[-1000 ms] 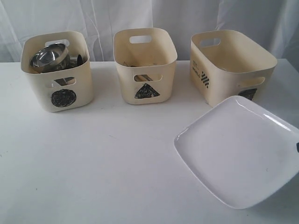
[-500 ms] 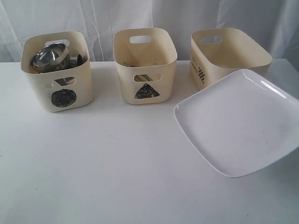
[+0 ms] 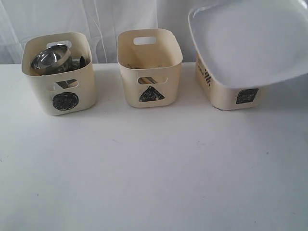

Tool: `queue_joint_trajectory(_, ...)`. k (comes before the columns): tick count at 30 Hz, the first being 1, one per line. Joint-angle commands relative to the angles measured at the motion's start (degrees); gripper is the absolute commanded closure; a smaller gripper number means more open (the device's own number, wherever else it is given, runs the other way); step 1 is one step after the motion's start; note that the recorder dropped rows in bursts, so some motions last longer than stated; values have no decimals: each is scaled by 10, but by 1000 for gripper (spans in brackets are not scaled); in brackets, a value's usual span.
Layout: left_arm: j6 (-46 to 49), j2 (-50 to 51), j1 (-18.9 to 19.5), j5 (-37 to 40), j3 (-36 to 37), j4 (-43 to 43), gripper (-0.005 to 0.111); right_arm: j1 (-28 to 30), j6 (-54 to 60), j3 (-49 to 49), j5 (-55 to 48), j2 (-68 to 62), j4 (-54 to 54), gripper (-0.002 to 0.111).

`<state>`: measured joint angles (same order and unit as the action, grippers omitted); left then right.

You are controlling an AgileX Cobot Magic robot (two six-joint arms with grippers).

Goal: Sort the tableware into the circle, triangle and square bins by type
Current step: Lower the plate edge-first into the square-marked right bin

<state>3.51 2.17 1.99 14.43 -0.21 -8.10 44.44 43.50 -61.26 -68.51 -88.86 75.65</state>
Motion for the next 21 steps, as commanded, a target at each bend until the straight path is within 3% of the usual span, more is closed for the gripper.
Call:
queue_joint_trajectory(1, 0, 1, 2, 1, 2, -8, 107, -1, 0, -62, -14, -6, 69, 108)
queue_joint_trajectory(12, 0, 1, 2, 1, 2, -8, 107, -16, 58, -173, 146, -66, 100, 108)
queue_joint_trajectory(21, 0, 1, 2, 1, 2, -8, 107, -87, 121, -267, 284, -126, 104, 108)
